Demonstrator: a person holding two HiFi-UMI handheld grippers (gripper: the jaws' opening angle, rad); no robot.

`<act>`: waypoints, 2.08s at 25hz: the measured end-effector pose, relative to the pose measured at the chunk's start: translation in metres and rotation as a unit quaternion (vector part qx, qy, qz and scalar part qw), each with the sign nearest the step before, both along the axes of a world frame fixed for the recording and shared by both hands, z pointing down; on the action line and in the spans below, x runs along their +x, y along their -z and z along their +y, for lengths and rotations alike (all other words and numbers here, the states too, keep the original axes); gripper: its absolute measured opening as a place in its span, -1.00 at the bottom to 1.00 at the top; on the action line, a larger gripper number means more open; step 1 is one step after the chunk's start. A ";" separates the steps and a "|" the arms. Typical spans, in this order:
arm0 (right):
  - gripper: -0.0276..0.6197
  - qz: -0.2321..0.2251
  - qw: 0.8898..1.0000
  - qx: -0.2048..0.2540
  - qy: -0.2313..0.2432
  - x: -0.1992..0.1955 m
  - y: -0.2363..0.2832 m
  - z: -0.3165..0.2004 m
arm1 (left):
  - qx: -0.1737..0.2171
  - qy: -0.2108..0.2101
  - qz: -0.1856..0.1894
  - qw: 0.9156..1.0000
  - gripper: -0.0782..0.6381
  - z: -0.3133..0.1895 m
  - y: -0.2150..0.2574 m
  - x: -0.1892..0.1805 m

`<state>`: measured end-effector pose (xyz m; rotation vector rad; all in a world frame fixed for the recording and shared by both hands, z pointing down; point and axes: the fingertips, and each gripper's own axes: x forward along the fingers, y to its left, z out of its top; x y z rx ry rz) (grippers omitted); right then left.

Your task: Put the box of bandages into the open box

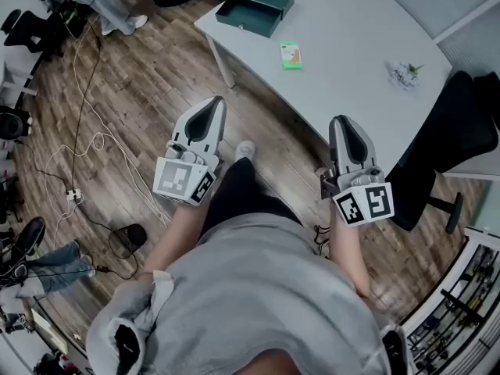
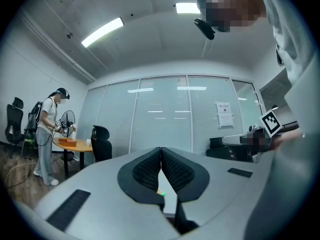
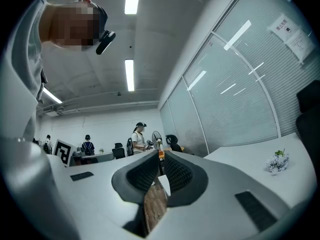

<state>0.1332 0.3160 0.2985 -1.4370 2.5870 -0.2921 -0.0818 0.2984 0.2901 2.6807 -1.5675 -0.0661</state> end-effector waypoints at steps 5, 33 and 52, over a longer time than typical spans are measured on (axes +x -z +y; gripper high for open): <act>-0.72 0.005 1.000 0.003 -0.006 -0.025 0.010 -0.057 | 0.007 -0.012 0.006 1.000 -0.73 -0.064 0.010 -0.023; -0.72 -0.003 0.999 -0.033 -0.039 -0.090 -0.012 -0.283 | -0.025 -0.054 0.006 0.998 -0.73 -0.311 -0.015 -0.087; -0.72 -0.009 1.000 -0.015 0.015 -0.002 -0.004 -0.430 | -0.015 -0.005 0.003 1.000 -0.73 -0.429 -0.004 0.002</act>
